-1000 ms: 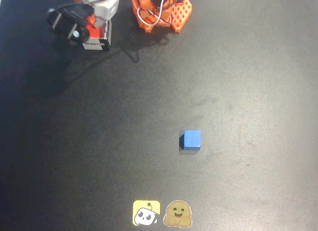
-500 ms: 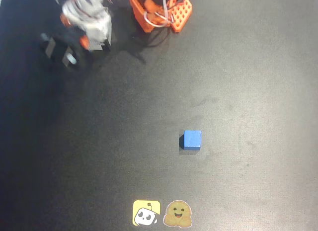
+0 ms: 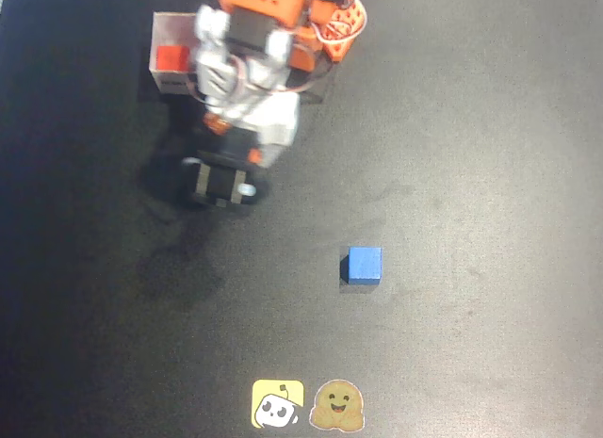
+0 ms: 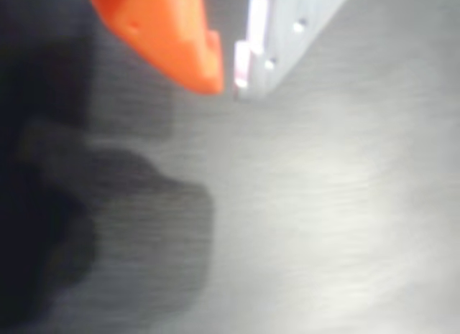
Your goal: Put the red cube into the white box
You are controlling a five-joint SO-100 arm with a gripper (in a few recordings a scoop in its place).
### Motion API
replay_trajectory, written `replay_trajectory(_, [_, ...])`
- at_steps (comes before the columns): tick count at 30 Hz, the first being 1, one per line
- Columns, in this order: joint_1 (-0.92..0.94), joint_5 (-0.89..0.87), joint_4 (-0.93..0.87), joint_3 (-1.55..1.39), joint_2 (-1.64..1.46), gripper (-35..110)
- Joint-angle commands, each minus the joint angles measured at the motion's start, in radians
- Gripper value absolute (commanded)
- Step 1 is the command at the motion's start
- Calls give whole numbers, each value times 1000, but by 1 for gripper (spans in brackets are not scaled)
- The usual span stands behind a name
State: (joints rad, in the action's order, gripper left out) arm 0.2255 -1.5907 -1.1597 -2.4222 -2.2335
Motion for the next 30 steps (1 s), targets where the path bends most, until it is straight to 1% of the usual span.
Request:
replay_trajectory(1, [-71, -21, 6, -21, -64, 0])
replay_trajectory(7, [-126, -21, 0, -204, -296, 0])
replay_trajectory(14, [-127, 23, -66, -337, -535, 0])
replay_trajectory(17, [-127, 38, -94, -426, -701, 0])
replay_trajectory(20, [-133, 55, -181, -529, -957, 0])
replay_trajectory(30, [-149, 92, -170, -531, -951, 0])
